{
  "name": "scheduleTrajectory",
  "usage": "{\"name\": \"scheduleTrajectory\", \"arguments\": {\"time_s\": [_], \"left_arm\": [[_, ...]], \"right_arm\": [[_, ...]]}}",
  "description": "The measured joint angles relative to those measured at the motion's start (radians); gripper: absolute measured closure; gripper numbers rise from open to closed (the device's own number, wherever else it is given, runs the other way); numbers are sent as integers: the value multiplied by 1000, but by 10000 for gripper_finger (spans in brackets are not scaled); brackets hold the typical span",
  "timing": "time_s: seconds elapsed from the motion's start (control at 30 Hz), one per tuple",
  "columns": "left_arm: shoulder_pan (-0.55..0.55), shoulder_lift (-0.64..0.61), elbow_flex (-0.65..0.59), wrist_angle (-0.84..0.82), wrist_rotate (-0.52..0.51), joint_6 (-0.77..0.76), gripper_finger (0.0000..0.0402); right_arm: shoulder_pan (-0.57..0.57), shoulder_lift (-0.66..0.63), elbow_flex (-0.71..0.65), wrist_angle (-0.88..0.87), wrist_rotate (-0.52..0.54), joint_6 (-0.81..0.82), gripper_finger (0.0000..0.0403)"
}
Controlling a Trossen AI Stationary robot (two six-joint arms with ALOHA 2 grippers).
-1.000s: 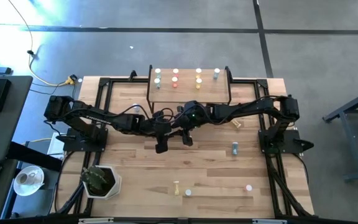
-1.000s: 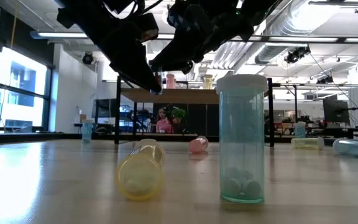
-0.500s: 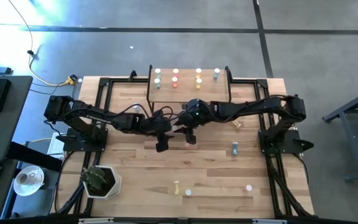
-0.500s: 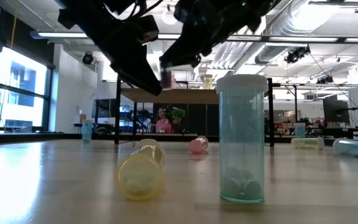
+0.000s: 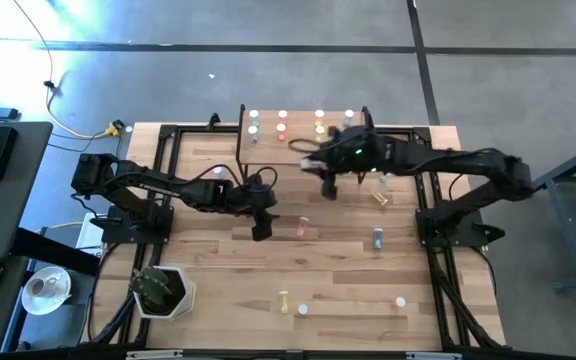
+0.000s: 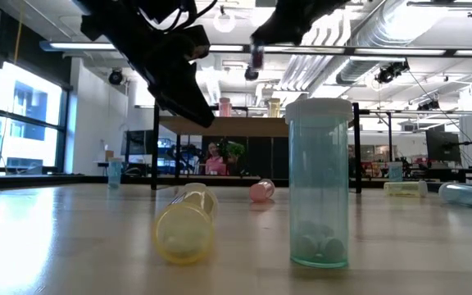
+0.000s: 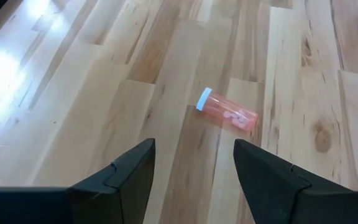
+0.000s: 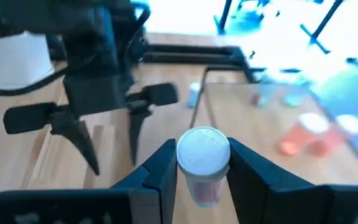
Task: Pick and place medicine bottles onto shelf by color
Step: Put the blue pill bottle on the shelf
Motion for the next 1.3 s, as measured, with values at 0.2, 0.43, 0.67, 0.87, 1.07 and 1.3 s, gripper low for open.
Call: {"name": "scheduleTrajectory", "arguments": {"time_s": [0.2, 0.43, 0.67, 0.87, 1.07, 1.3], "left_arm": [[0, 0, 0, 0, 2, 0, 193], [0, 0, 0, 0, 2, 0, 193], [0, 0, 0, 0, 2, 0, 193], [0, 0, 0, 1, 1, 0, 193], [-1, 0, 0, 0, 1, 0, 193], [0, 0, 0, 0, 1, 0, 193]], "right_arm": [[-74, -147, -19, -17, 120, -25, 300], [-238, -287, -294, 197, 161, 28, 300], [-376, -289, -430, 251, 133, 96, 300], [-409, -254, -467, 302, 68, 103, 300], [-426, -206, -467, 308, 68, 103, 299], [-440, -195, -467, 294, 70, 136, 299]]}}
